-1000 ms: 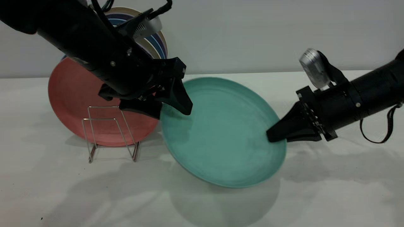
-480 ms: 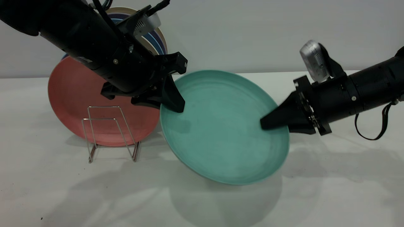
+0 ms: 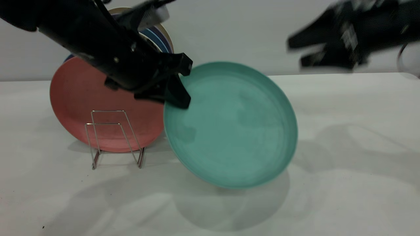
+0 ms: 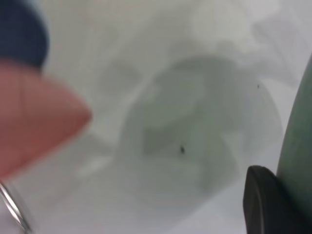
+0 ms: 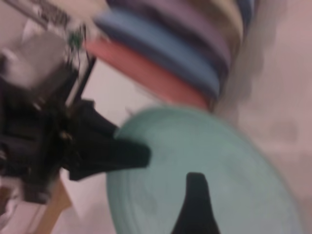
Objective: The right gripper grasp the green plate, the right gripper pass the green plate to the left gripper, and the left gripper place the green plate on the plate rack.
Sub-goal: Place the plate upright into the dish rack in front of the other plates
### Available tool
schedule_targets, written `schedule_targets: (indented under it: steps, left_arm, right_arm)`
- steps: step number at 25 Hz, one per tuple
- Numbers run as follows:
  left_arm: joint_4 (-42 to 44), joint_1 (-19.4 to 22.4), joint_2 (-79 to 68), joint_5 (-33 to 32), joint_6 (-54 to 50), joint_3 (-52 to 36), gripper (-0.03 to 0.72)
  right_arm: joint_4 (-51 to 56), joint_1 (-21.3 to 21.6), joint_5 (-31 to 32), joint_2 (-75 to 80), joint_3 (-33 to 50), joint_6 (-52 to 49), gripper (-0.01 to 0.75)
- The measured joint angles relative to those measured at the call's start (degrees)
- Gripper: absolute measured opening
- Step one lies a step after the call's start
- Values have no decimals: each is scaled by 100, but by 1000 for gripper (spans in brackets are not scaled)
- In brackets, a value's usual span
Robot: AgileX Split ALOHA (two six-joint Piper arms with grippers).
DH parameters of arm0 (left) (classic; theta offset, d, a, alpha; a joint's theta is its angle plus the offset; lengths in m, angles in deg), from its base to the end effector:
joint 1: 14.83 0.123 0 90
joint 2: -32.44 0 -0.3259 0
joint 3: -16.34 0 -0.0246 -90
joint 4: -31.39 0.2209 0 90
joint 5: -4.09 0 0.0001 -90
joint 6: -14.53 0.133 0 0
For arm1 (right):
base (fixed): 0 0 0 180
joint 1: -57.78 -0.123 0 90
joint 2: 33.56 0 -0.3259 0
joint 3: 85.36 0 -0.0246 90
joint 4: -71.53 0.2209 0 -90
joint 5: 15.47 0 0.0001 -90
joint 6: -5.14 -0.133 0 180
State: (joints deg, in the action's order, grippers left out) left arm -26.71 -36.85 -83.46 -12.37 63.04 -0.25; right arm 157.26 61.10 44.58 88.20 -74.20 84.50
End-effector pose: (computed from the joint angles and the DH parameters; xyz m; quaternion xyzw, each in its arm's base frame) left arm 0.3610 -0.1806 0.1842 0.1500 0.9255 -0.1968 0.2867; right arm 0.3988 0.0920 0.2162 -0.1303 0.8226 0.4656 0.2994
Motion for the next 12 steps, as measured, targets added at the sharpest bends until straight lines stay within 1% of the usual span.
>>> schedule_targets:
  steps: [3, 6, 10, 12]
  left_arm:
    - [30, 13, 304, 90, 1071, 0, 47]
    - [234, 133, 761, 83, 2385, 0, 47]
    - [313, 583, 1481, 101, 4016, -5, 47]
    - [331, 893, 1808, 74, 4632, -5, 47]
  right_arm:
    - [-241, 231, 160, -637, 0, -226, 599]
    - [-900, 327, 515, -1283, 5, -740, 547]
    - [-2063, 334, 739, -2078, 15, -1694, 491]
    - [-2497, 334, 750, -2446, 95, -2120, 472]
